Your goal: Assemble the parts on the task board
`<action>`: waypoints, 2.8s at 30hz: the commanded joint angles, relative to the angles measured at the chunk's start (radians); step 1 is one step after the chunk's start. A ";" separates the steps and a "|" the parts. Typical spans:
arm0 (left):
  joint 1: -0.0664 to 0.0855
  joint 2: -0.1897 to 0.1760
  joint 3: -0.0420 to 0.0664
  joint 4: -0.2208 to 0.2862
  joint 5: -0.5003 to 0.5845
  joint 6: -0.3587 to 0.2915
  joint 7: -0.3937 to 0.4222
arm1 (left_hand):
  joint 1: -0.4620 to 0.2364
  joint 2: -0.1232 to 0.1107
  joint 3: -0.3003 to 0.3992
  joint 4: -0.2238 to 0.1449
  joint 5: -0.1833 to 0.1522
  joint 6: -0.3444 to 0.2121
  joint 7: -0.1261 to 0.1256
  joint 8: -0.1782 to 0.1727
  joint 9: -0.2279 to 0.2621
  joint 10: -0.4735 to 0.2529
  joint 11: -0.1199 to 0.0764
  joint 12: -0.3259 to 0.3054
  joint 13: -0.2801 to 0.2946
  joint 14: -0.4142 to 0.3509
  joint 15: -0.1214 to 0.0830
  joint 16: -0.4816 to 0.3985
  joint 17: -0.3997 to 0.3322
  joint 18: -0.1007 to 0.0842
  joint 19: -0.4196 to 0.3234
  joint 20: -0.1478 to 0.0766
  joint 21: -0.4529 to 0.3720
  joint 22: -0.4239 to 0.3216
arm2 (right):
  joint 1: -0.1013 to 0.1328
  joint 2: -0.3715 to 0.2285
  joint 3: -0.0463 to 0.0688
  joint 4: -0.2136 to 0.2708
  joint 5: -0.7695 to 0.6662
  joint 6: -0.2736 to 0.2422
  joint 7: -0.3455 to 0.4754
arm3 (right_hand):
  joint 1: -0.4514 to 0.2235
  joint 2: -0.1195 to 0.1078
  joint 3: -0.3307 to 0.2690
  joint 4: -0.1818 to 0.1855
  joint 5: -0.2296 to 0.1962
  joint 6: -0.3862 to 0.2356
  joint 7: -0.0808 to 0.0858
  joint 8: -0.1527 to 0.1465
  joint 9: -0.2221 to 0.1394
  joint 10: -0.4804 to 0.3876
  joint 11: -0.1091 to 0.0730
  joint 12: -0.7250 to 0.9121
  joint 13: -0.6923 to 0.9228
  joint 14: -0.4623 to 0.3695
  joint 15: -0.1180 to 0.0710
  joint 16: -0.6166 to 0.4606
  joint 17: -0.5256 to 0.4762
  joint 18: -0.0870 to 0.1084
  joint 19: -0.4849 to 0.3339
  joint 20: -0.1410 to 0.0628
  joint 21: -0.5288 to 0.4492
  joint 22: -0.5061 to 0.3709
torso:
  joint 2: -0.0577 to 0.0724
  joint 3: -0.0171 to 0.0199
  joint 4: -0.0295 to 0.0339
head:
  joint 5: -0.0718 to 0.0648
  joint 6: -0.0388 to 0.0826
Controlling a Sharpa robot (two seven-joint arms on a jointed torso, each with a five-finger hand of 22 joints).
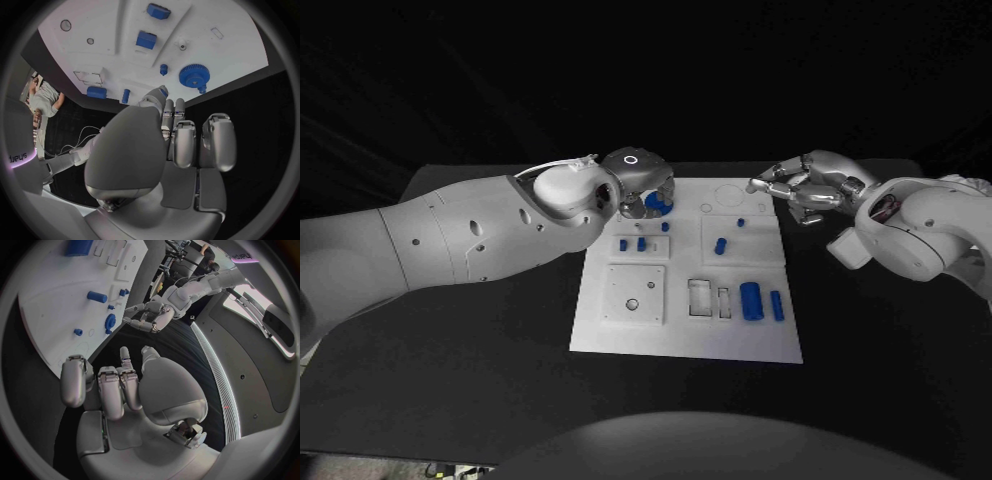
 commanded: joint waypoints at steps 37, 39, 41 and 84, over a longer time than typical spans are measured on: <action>-0.032 0.060 0.001 -0.075 0.032 0.073 0.015 | -0.026 0.003 0.025 -0.005 0.000 -0.060 -0.025 -0.010 -0.041 0.071 0.000 0.008 -0.028 0.052 0.000 -0.013 -0.014 0.003 0.021 -0.001 -0.021 0.188 | -0.006 0.006 0.000 -0.010 -0.003 0.010 0.014 | 0.008 -0.003 -0.001 0.002 0.004 0.005 -0.001 -0.006 0.001 0.112 0.003 -0.004 0.260 0.104 0.006 0.003 0.263 0.005 0.004 0.001 0.002 0.176 | -0.001 0.0009 0.0015 | -0.002 0.000; -0.034 0.063 0.001 -0.079 0.032 0.074 0.015 | -0.026 0.004 0.027 -0.005 0.001 -0.062 -0.028 -0.009 -0.042 0.072 0.000 0.008 -0.028 0.051 0.000 -0.014 -0.016 0.003 0.021 -0.001 -0.023 0.188 | -0.006 0.006 0.000 -0.010 -0.003 0.010 0.014 | 0.008 -0.003 -0.001 0.002 0.004 0.005 -0.001 -0.006 0.001 0.112 0.003 -0.004 0.260 0.104 0.006 0.003 0.263 0.005 0.004 0.001 0.002 0.176 | -0.001 0.0006 0.0015 | -0.002 0.000; -0.037 0.065 0.001 -0.082 0.033 0.074 0.016 | -0.025 0.006 0.028 -0.006 0.003 -0.062 -0.029 -0.008 -0.042 0.074 0.000 0.009 -0.028 0.051 0.000 -0.015 -0.017 0.004 0.020 -0.001 -0.024 0.188 | -0.006 0.006 0.000 -0.010 -0.003 0.010 0.014 | 0.008 -0.002 -0.001 0.003 0.005 0.005 -0.001 -0.007 0.001 0.112 0.003 -0.004 0.260 0.104 0.006 0.003 0.263 0.005 0.003 0.001 0.001 0.176 | -0.001 0.0005 0.0015 | -0.002 0.000; -0.074 0.102 0.005 -0.145 0.038 0.017 0.058 | 0.000 0.034 0.063 -0.044 0.064 0.016 -0.018 0.028 -0.038 0.106 -0.011 0.020 -0.029 0.046 -0.006 -0.038 -0.054 0.006 0.017 -0.006 -0.041 0.185 | -0.006 0.004 0.000 -0.012 0.000 0.014 0.012 | 0.008 -0.002 -0.001 0.004 0.006 0.006 -0.001 -0.007 0.001 0.112 0.003 -0.004 0.260 0.104 0.006 0.003 0.263 0.007 -0.004 0.001 -0.006 0.173 | -0.001 0.0009 0.0008 | -0.011 0.000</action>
